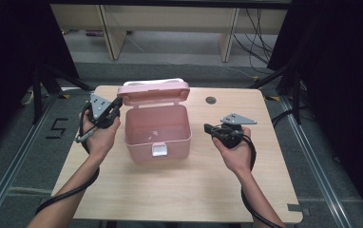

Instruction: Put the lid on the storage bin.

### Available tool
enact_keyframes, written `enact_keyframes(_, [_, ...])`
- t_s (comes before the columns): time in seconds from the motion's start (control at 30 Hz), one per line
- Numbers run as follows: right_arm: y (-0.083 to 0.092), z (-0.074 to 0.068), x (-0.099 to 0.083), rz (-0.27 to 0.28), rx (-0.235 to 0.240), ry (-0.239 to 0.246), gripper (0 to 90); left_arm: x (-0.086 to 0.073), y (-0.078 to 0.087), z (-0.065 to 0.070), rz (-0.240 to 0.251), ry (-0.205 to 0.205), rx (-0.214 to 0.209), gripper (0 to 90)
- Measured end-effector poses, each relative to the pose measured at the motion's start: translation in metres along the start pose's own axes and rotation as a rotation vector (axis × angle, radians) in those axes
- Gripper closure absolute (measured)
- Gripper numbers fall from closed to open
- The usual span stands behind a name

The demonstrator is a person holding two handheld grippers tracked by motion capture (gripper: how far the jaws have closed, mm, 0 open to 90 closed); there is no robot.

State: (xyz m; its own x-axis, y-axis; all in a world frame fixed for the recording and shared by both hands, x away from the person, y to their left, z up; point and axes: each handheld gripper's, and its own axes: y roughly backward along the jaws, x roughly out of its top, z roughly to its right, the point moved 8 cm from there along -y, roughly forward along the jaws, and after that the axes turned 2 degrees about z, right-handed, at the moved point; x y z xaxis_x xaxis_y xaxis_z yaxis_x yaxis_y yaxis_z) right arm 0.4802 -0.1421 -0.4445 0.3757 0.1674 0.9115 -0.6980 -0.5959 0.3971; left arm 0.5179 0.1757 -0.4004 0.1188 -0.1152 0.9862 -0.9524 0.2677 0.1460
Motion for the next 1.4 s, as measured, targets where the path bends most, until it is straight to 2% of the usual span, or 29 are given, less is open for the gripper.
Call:
enact_keyframes(0.03, [0.002, 0.000, -0.001, -0.003, -0.005, -0.028, 90.0, 0.000, 0.000, 0.000, -0.001, -0.001, -0.001, 87.1])
enact_keyframes(0.07, [0.003, 0.001, -0.002, -0.005, -0.015, -0.032, 90.0, -0.001, 0.001, 0.000, -0.002, -0.007, -0.001, 87.1])
enact_keyframes(0.13, [0.005, 0.003, -0.003, -0.009, -0.005, -0.029, 90.0, -0.001, 0.001, 0.000, -0.004, -0.005, -0.004, 87.1])
enact_keyframes(0.2, [0.007, 0.006, -0.003, 0.003, -0.024, -0.023, 90.0, -0.002, 0.002, 0.000, -0.002, -0.005, -0.006, 87.1])
enact_keyframes(0.27, [0.007, 0.007, -0.004, -0.002, -0.016, -0.028, 90.0, -0.002, 0.002, 0.001, 0.000, -0.006, -0.009, 87.0])
enact_keyframes(0.33, [0.007, 0.006, -0.005, -0.005, -0.022, -0.048, 90.0, -0.002, 0.003, 0.001, -0.001, -0.004, -0.010, 87.0])
enact_keyframes(0.37, [0.008, 0.008, -0.005, -0.009, -0.024, -0.028, 90.0, -0.002, 0.003, 0.001, -0.001, -0.004, -0.010, 87.0])
enact_keyframes(0.43, [0.008, 0.009, -0.004, -0.002, -0.019, -0.025, 90.0, -0.003, 0.004, 0.001, -0.005, -0.007, -0.013, 86.9])
enact_keyframes(0.47, [0.010, 0.011, -0.003, -0.004, -0.035, -0.008, 90.0, -0.003, 0.004, 0.001, -0.006, -0.008, -0.014, 86.9])
enact_keyframes(0.5, [0.009, 0.011, -0.001, 0.012, -0.028, -0.009, 90.0, -0.003, 0.005, 0.001, -0.006, -0.007, -0.016, 86.9])
enact_keyframes(0.53, [0.010, 0.008, -0.001, 0.006, -0.029, -0.050, 90.0, -0.003, 0.005, 0.001, -0.005, -0.004, -0.019, 86.9])
enact_keyframes(0.57, [0.010, 0.011, 0.002, 0.020, -0.026, -0.022, 90.0, -0.004, 0.005, 0.001, -0.005, -0.006, -0.021, 86.8])
enact_keyframes(0.6, [0.011, 0.010, 0.005, 0.022, -0.030, -0.041, 90.0, -0.004, 0.005, 0.001, -0.006, -0.006, -0.022, 86.8])
enact_keyframes(0.67, [0.010, 0.011, 0.012, 0.054, -0.032, -0.048, 90.0, -0.005, 0.006, 0.001, -0.007, -0.005, -0.026, 86.8])
enact_keyframes(0.7, [0.010, 0.013, 0.017, 0.053, -0.039, -0.029, 90.0, -0.005, 0.006, 0.001, -0.007, -0.006, -0.027, 86.8])
enact_keyframes(0.83, [0.008, 0.007, 0.030, 0.058, -0.028, -0.059, 90.0, -0.006, 0.008, 0.002, -0.011, -0.008, -0.034, 86.6])
enact_keyframes(0.87, [0.007, 0.007, 0.032, 0.067, -0.019, -0.037, 90.0, -0.007, 0.009, 0.002, -0.012, -0.012, -0.036, 86.6])
enact_keyframes(0.97, [0.004, 0.003, 0.038, 0.070, -0.010, -0.027, 90.0, -0.009, 0.010, 0.003, -0.015, -0.015, -0.043, 86.5])
enact_keyframes(1.03, [0.003, 0.001, 0.041, 0.064, -0.014, -0.040, 90.0, -0.010, 0.011, 0.003, -0.019, -0.017, -0.049, 86.4])
enact_keyframes(1.07, [0.001, 0.001, 0.042, 0.072, -0.009, -0.019, 90.0, -0.010, 0.012, 0.003, -0.023, -0.019, -0.050, 86.4])
enact_keyframes(1.1, [0.000, -0.001, 0.043, 0.069, -0.008, -0.037, 90.0, -0.011, 0.013, 0.003, -0.026, -0.019, -0.053, 86.4])
enact_keyframes(1.13, [-0.001, 0.000, 0.043, 0.068, -0.004, -0.021, 90.0, -0.011, 0.013, 0.004, -0.026, -0.018, -0.055, 86.3])
enact_keyframes(1.17, [-0.001, -0.001, 0.043, 0.064, -0.008, -0.032, 90.0, -0.012, 0.014, 0.004, -0.030, -0.021, -0.057, 86.2])
enact_keyframes(1.2, [-0.002, -0.002, 0.043, 0.062, 0.000, -0.021, 90.0, -0.013, 0.015, 0.005, -0.035, -0.022, -0.059, 86.2])
enact_keyframes(1.23, [-0.002, -0.003, 0.042, 0.059, -0.004, -0.038, 90.0, -0.013, 0.016, 0.005, -0.040, -0.024, -0.061, 86.1])
enact_keyframes(1.3, [-0.003, -0.002, 0.040, 0.054, -0.001, -0.018, 90.0, -0.015, 0.017, 0.005, -0.044, -0.020, -0.065, 86.0])
enact_keyframes(1.4, [-0.003, -0.003, 0.037, 0.052, 0.003, -0.025, 90.0, -0.018, 0.019, 0.006, -0.057, -0.023, -0.074, 85.9])
